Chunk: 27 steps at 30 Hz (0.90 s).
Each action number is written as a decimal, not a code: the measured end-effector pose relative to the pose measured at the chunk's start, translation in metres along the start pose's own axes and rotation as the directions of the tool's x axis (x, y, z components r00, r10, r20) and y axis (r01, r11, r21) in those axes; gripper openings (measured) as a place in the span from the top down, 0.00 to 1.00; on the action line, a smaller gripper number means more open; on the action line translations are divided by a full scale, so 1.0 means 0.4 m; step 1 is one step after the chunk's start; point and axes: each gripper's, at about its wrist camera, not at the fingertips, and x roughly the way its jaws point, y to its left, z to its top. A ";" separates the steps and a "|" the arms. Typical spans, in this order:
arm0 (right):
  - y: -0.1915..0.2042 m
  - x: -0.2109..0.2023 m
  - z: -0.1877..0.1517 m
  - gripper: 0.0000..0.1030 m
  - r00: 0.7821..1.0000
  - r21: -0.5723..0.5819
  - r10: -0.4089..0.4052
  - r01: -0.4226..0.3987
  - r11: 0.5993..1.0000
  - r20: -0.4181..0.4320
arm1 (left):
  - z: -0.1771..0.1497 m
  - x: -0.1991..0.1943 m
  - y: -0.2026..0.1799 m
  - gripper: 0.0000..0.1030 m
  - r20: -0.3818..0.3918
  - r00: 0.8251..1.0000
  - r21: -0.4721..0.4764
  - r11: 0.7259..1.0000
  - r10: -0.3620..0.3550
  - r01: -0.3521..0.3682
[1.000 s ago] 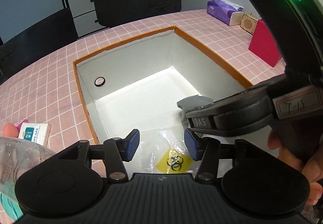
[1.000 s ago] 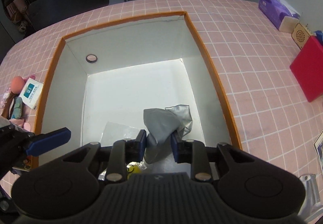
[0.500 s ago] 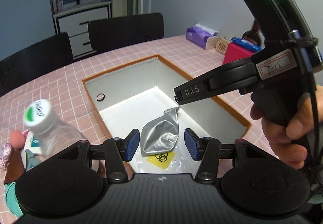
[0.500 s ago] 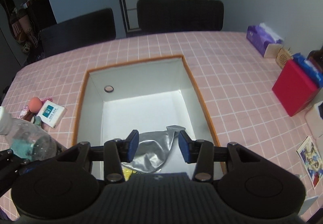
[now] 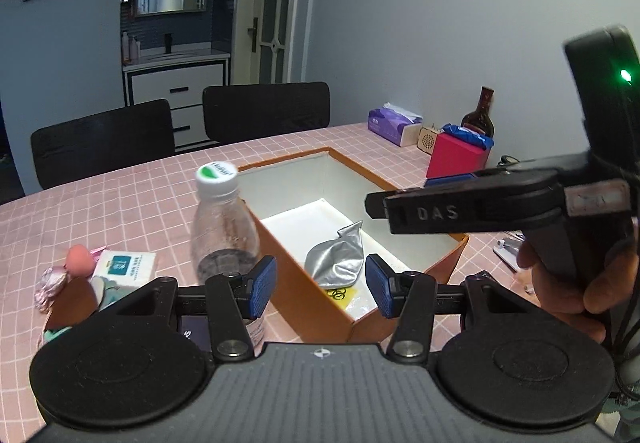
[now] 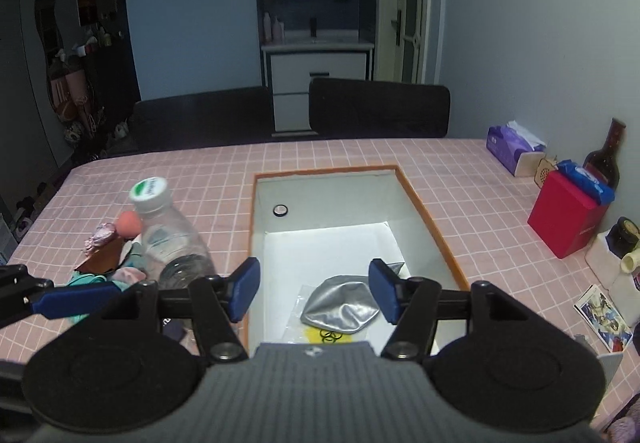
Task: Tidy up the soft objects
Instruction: 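Open the right gripper to drop them and withdraw from the box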
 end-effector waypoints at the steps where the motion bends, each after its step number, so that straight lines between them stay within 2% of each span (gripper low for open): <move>1: 0.010 -0.011 -0.011 0.37 1.000 -0.005 0.000 0.000 1.000 0.014 | -0.009 -0.011 0.007 0.42 0.008 1.000 -0.007 1.000 0.002 -0.002; 7: 0.059 -0.056 -0.094 0.35 0.998 -0.001 0.005 -0.005 1.000 0.055 | -0.071 -0.074 0.063 0.42 0.076 0.997 -0.076 0.997 -0.027 0.033; 11: 0.095 -0.068 -0.149 0.34 0.998 0.004 0.013 -0.014 1.000 0.064 | -0.120 -0.098 0.096 0.42 0.104 0.995 -0.092 0.996 -0.003 0.013; 18: 0.158 -0.046 -0.227 0.32 0.998 0.028 0.063 -0.063 0.998 0.027 | -0.199 -0.133 0.156 0.42 0.128 0.989 -0.118 0.991 0.075 -0.060; 21: 0.188 -0.031 -0.252 0.32 0.997 0.030 0.076 -0.076 0.997 0.007 | -0.240 -0.142 0.178 0.42 0.127 0.983 -0.124 0.986 0.131 -0.115; 27: 0.248 -0.003 -0.290 0.32 0.995 0.008 0.100 -0.100 0.995 -0.025 | -0.306 -0.138 0.234 0.42 0.067 0.974 -0.173 0.964 0.217 -0.203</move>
